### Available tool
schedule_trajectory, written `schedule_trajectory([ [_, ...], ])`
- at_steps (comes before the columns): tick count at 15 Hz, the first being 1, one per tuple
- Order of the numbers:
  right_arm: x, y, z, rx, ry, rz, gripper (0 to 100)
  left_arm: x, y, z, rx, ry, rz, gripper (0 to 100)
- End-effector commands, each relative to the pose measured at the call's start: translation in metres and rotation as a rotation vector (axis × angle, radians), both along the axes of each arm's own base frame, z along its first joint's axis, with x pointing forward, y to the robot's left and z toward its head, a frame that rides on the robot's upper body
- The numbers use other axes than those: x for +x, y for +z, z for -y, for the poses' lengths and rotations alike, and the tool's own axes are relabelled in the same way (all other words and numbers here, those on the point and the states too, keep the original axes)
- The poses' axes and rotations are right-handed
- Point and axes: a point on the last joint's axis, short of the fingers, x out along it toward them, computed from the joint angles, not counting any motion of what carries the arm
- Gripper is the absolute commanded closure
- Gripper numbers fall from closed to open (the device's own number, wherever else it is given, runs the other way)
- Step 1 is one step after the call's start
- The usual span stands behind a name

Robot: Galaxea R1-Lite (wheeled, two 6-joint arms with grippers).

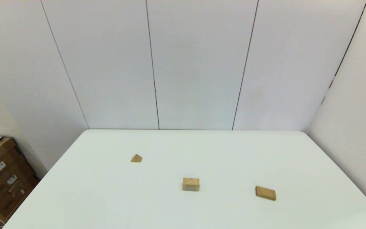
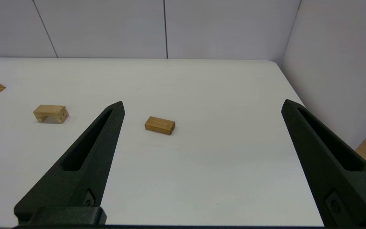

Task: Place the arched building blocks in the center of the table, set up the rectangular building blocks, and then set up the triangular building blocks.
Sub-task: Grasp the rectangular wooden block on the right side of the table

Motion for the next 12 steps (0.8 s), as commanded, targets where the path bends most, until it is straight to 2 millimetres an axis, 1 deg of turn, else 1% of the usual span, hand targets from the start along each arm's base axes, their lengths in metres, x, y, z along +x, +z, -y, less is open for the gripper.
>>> schedule_trajectory([
  [1,0.0,0.0,0.0,0.0,0.001,0.001,0,0.0,0.0,0.0,0.001,-0.001,-0.001,0],
  [2,0.001,0.0,0.0,0.0,-0.001,-0.013,0,0.0,0.0,0.0,0.001,0.0,-0.001,0],
  [5,0.022,0.003,0.0,-0.004,0.009,-0.292,0,0.0,0.0,0.0,0.001,0.0,-0.001,0],
  [7,0.034,0.004,0.0,-0.016,0.027,-0.441,0,0.0,0.0,0.0,0.001,-0.001,-0.001,0],
  [11,0.054,0.035,-0.002,0.039,0.055,-0.509,0,0.0,0.0,0.0,0.001,-0.001,-0.001,0],
  [12,0.064,0.043,-0.003,0.034,0.073,-0.55,0,0.0,0.0,0.0,0.001,-0.001,-0.001,0],
])
